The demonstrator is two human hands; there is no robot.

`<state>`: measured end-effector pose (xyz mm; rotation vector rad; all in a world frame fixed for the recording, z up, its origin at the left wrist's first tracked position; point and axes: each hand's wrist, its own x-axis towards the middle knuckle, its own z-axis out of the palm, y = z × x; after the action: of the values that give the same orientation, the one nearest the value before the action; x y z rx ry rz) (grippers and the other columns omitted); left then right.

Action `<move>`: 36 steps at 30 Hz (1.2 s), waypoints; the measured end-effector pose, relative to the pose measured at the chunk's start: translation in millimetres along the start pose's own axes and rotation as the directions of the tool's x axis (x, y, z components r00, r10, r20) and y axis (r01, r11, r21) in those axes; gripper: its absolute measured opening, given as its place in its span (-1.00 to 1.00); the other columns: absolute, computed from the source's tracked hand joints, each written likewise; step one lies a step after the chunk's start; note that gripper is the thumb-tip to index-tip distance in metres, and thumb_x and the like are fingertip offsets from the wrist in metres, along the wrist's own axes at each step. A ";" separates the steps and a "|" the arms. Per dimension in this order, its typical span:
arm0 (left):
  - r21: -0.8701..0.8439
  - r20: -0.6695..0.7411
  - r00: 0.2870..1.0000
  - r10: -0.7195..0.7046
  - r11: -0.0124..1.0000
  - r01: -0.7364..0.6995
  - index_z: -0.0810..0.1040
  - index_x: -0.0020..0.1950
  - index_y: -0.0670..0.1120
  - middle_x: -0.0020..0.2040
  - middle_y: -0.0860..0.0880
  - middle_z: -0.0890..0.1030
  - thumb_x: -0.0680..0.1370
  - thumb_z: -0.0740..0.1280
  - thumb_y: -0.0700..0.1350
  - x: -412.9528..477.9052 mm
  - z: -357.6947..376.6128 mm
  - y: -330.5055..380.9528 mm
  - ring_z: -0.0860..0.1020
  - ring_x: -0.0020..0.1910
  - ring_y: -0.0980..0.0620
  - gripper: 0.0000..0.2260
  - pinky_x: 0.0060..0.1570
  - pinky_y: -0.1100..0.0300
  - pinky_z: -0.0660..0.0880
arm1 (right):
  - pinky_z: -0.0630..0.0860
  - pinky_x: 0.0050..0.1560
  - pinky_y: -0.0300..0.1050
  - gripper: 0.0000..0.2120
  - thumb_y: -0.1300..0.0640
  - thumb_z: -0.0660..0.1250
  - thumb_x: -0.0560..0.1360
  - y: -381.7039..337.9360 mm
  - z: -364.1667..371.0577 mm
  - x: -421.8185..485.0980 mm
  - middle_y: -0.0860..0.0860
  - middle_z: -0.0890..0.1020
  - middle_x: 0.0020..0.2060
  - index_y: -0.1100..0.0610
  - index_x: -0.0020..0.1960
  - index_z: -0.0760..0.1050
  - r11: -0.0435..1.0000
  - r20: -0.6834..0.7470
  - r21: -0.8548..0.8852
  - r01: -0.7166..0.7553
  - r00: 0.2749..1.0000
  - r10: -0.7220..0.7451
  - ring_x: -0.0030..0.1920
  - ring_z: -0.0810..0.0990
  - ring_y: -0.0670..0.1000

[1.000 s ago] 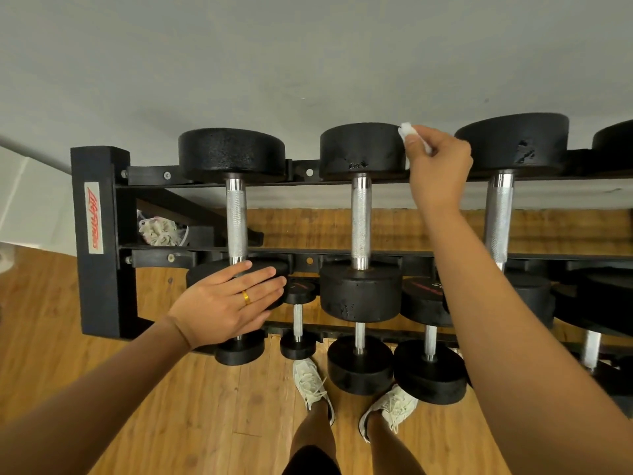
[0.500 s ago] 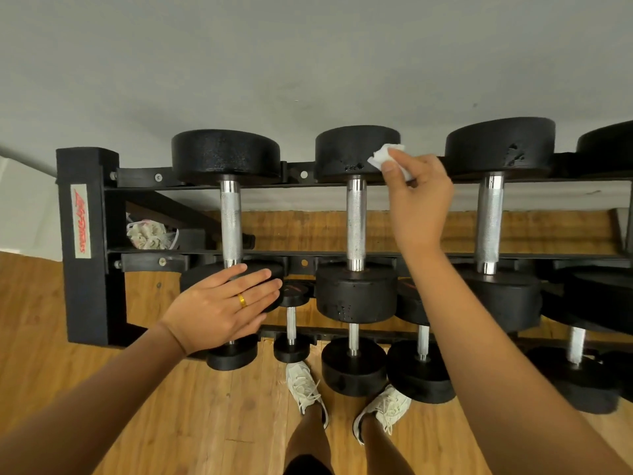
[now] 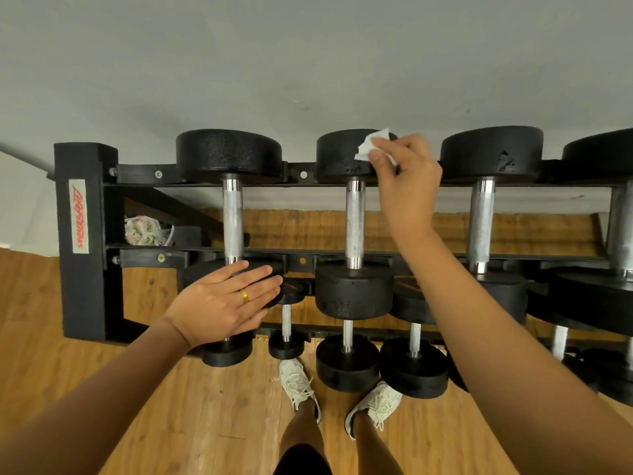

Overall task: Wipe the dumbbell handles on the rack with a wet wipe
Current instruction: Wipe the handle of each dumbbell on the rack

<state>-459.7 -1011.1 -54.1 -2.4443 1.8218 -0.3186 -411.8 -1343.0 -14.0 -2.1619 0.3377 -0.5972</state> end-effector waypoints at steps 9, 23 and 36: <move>0.001 -0.011 1.000 -0.005 1.000 0.005 0.63 0.36 -0.09 0.37 -0.07 0.61 0.72 0.20 0.03 -0.9 -0.1 0.0 0.56 0.38 -0.08 -0.66 0.40 -0.07 0.47 | 0.29 0.09 -0.52 -0.82 0.24 0.40 0.55 -5.5 -0.3 -8.7 0.10 0.63 -0.04 0.20 0.13 0.67 0.965 0.136 -0.138 0.223 0.969 -0.204 0.04 0.53 0.06; -0.005 -0.043 0.999 0.000 1.000 0.000 0.64 0.34 -0.08 0.36 -0.06 0.62 0.73 0.16 0.02 -3.5 3.6 -0.6 0.56 0.38 -0.08 -0.66 0.41 -0.08 0.46 | 0.25 0.06 -0.26 -0.84 0.27 0.40 0.53 -13.7 1.4 40.3 0.16 0.62 -0.09 0.23 0.09 0.69 0.816 0.444 -0.201 0.542 0.793 -0.417 0.00 0.52 0.23; 0.021 -0.072 0.997 -0.035 0.999 0.036 0.65 0.34 -0.07 0.35 -0.05 0.63 0.72 0.19 0.03 -5.4 8.3 0.6 0.54 0.41 -0.08 -0.66 0.44 -0.07 0.36 | 0.39 0.07 0.00 -0.76 0.17 0.31 0.55 -64.3 55.2 93.4 0.07 0.66 0.04 0.02 0.10 0.71 0.587 0.850 -0.290 0.756 0.485 -0.205 0.12 0.47 0.13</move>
<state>-460.0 -1006.6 -62.9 -2.4839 1.7934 -0.4320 -301.4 -1307.9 35.8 -2.9853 -0.7614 0.2466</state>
